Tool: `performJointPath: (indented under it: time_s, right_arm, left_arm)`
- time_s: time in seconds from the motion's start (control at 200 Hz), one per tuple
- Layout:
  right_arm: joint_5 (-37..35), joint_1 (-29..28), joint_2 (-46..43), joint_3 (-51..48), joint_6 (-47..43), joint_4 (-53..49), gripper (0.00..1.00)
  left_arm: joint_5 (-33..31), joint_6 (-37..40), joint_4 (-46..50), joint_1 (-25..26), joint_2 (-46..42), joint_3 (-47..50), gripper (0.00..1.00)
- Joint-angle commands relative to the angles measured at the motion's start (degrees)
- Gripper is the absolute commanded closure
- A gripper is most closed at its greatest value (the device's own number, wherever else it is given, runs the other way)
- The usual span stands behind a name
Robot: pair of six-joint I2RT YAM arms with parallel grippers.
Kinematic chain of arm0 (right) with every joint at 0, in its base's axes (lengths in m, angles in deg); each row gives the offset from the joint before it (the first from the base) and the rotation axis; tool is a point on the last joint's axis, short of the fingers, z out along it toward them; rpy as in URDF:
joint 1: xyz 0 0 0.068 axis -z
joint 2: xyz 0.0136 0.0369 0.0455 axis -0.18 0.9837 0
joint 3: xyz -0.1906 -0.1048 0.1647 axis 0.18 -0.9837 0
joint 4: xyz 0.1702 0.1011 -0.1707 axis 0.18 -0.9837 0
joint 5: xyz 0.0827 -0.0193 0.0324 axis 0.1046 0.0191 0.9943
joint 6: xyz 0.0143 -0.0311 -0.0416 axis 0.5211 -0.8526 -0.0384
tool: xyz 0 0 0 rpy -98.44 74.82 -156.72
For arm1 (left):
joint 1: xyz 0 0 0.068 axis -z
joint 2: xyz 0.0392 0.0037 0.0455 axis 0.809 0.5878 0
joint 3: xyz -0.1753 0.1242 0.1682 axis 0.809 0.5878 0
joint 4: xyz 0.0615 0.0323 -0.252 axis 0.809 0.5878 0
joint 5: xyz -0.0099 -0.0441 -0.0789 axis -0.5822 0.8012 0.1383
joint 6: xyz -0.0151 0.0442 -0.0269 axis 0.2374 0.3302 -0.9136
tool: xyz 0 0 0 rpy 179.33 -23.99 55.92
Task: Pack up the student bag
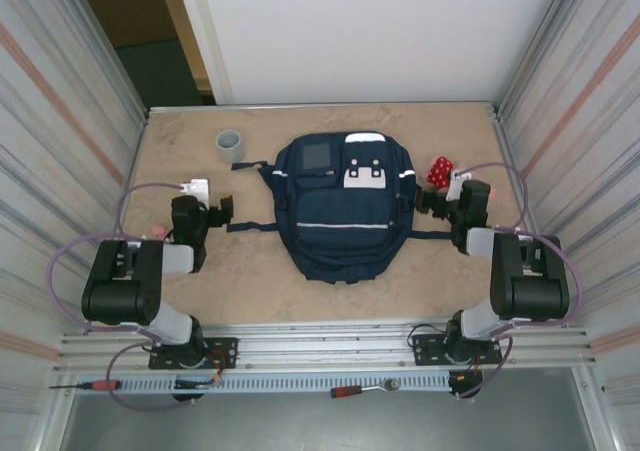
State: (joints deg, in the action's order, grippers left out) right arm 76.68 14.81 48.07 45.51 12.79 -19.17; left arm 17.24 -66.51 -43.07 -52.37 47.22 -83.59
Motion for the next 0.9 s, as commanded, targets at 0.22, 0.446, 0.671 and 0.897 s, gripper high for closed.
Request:
performJointPath:
  time_s: [0.22, 0.446, 0.671, 0.897]
  right_arm:
    - [-7.3, -1.9, 3.2, -6.0, 1.2, 20.8, 0.01]
    - [-7.1, -1.9, 1.8, -4.4, 1.3, 15.3, 0.01]
    - [-7.0, -1.8, 1.9, -4.4, 1.4, 15.2, 0.01]
    - [-7.2, -1.8, 1.7, -4.5, 1.3, 15.2, 0.01]
  left_arm:
    - [0.5, 0.1, -0.4, 0.3, -0.2, -1.0, 0.01]
    - [0.5, 0.1, -0.4, 0.2, -0.2, -1.0, 0.01]
    - [0.5, 0.1, -0.3, 0.2, -0.2, -1.0, 0.01]
    - [0.5, 0.0, -0.3, 0.2, -0.2, -1.0, 0.01]
